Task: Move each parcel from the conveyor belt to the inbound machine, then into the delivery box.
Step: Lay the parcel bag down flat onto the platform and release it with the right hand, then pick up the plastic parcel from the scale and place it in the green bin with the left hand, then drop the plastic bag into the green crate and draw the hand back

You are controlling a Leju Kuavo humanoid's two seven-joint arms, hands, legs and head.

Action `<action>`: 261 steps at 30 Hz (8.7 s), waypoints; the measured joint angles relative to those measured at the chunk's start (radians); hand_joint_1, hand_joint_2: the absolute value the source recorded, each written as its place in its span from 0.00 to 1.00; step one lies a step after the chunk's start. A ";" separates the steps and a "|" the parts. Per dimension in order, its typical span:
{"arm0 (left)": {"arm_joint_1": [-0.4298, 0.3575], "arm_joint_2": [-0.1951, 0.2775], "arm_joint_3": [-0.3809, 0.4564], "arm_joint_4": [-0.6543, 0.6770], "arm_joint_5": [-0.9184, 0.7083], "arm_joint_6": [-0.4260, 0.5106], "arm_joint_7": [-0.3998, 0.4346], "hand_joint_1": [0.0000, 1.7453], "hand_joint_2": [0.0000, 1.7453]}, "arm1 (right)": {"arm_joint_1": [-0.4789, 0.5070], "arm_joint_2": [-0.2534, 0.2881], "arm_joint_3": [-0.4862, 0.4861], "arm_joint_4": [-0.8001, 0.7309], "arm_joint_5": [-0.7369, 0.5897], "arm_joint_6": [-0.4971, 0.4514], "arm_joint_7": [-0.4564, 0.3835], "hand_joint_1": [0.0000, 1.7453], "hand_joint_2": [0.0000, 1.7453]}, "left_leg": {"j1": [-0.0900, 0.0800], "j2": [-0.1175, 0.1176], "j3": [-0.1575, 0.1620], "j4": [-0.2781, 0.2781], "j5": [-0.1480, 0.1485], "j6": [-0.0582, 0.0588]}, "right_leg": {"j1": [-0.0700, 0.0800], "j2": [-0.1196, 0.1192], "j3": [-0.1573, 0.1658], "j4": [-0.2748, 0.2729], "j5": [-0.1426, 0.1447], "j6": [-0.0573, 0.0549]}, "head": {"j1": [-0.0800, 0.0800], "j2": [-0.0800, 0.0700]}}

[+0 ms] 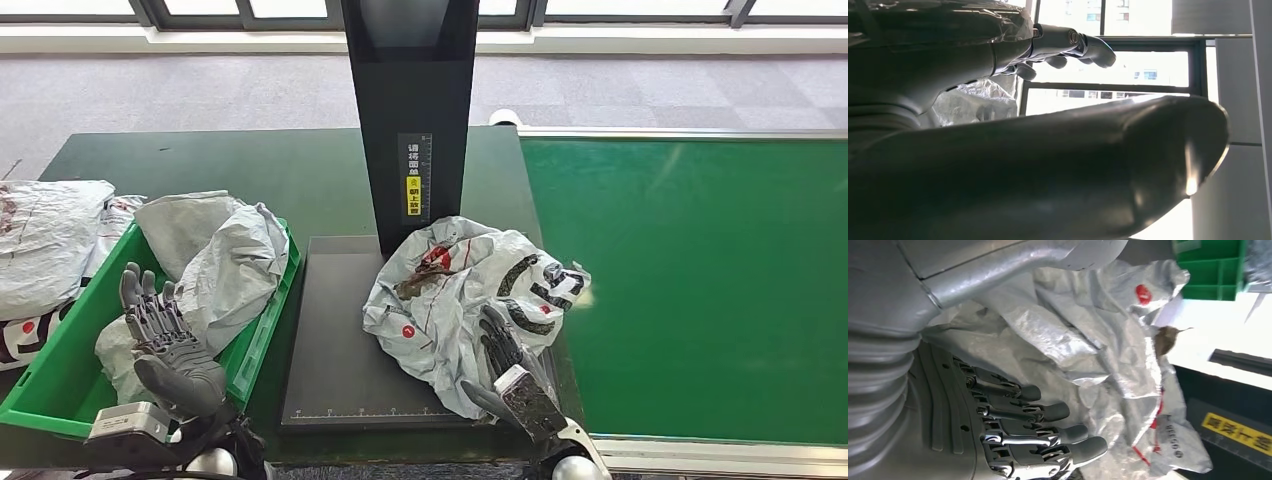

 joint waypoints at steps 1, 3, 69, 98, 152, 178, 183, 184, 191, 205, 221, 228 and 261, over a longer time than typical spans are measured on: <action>0.001 -0.001 0.000 0.000 0.007 -0.008 -0.001 0.00 0.00 | 0.000 0.001 0.000 -0.003 -0.013 0.013 -0.025 0.00 1.00 | 0.000 0.000 0.000 0.000 0.000 0.000 | 0.000 0.000 0.000 0.000 0.000 0.000 | 0.000 0.000; 0.002 -0.003 0.000 0.000 0.025 -0.027 -0.005 0.00 0.00 | 0.001 0.003 0.000 -0.019 -0.046 0.044 -0.078 0.00 1.00 | 0.000 0.000 0.000 0.000 0.000 0.000 | 0.000 0.000 0.000 0.000 0.000 0.000 | 0.000 0.000; -0.478 -0.078 -0.576 0.961 -0.982 -0.150 0.418 1.00 1.00 | -0.005 -0.001 0.005 -0.686 -0.116 -0.002 -0.300 0.00 1.00 | 0.000 0.001 0.000 0.001 0.002 0.000 | 0.000 0.001 0.000 0.000 0.004 0.000 | 0.000 0.000; -0.490 -0.072 -0.575 1.044 -1.083 -0.115 0.431 1.00 1.00 | -0.049 -0.001 0.005 -0.599 -0.130 0.030 -0.300 0.00 1.00 | 0.000 0.001 0.000 0.001 0.003 0.000 | 0.000 0.001 0.000 0.000 0.004 0.000 | 0.000 0.000; -0.119 -0.116 0.343 -0.296 -0.497 0.171 -0.044 1.00 1.00 | 0.054 -0.025 0.006 -0.645 -0.126 -0.087 -0.301 0.00 1.00 | 0.001 0.002 -0.001 0.000 0.003 -0.002 | 0.001 0.002 -0.002 0.000 0.003 -0.002 | 0.000 0.000; -0.484 -0.023 0.880 0.497 -1.010 0.169 0.292 0.00 1.00 | 0.093 -0.033 0.021 -0.664 -0.062 -0.036 -0.301 0.00 1.00 | 0.000 0.003 0.003 -0.001 0.005 -0.004 | 0.001 0.002 -0.001 0.001 0.005 -0.005 | 0.000 0.000; -0.468 -0.030 0.811 0.500 -0.928 0.169 0.261 0.00 1.00 | 0.092 -0.032 0.021 -0.664 -0.066 -0.034 -0.301 0.00 1.00 | 0.000 0.002 0.004 -0.002 0.005 -0.004 | 0.000 0.001 0.001 0.001 0.005 -0.005 | 0.000 0.000; -0.466 -0.031 0.802 0.500 -0.924 0.169 0.261 0.00 0.75 | 0.092 -0.032 0.021 -0.664 -0.066 -0.034 -0.301 0.00 1.00 | 0.000 0.002 0.004 -0.002 0.005 -0.004 | 0.000 0.001 0.002 0.001 0.005 -0.005 | 0.000 0.000; -0.427 -0.034 0.720 0.480 -0.778 0.169 0.255 0.00 0.00 | 0.092 -0.030 0.021 -0.664 -0.074 -0.036 -0.301 0.00 1.00 | 0.000 0.002 0.007 -0.002 0.005 -0.004 | 0.000 0.001 0.003 0.001 0.005 -0.005 | 0.000 0.000; -0.142 -0.035 0.333 0.175 -0.398 0.168 0.212 0.00 0.00 | 0.090 -0.030 0.021 -0.664 -0.080 -0.041 -0.301 0.00 1.00 | 0.000 0.002 0.003 -0.002 0.004 -0.002 | 0.000 0.001 0.001 0.000 0.003 -0.003 | 0.000 0.000; -0.072 -0.072 0.290 0.057 -0.368 0.169 0.067 0.00 0.00 | 0.090 -0.028 0.021 -0.667 -0.072 -0.056 -0.301 0.00 1.00 | 0.000 0.002 0.001 -0.002 0.004 -0.002 | 0.001 0.001 -0.001 0.000 0.003 -0.003 | 0.000 0.000; -0.049 -0.117 0.295 -0.024 -0.283 0.169 -0.010 0.00 0.00 | 0.073 -0.017 0.021 -0.669 -0.069 -0.072 -0.301 0.00 1.00 | 0.000 0.001 0.000 -0.002 0.003 -0.002 | 0.001 0.001 -0.001 0.000 0.003 -0.003 | 0.000 0.000; -0.076 0.025 0.070 -0.018 0.113 -0.878 -0.038 0.00 0.00 | 0.065 -0.018 -0.049 -0.619 -0.036 -0.022 -0.300 0.00 0.00 | 0.001 0.002 0.000 -0.002 0.004 -0.003 | 0.001 0.002 -0.002 0.001 0.003 -0.003 | 0.000 0.000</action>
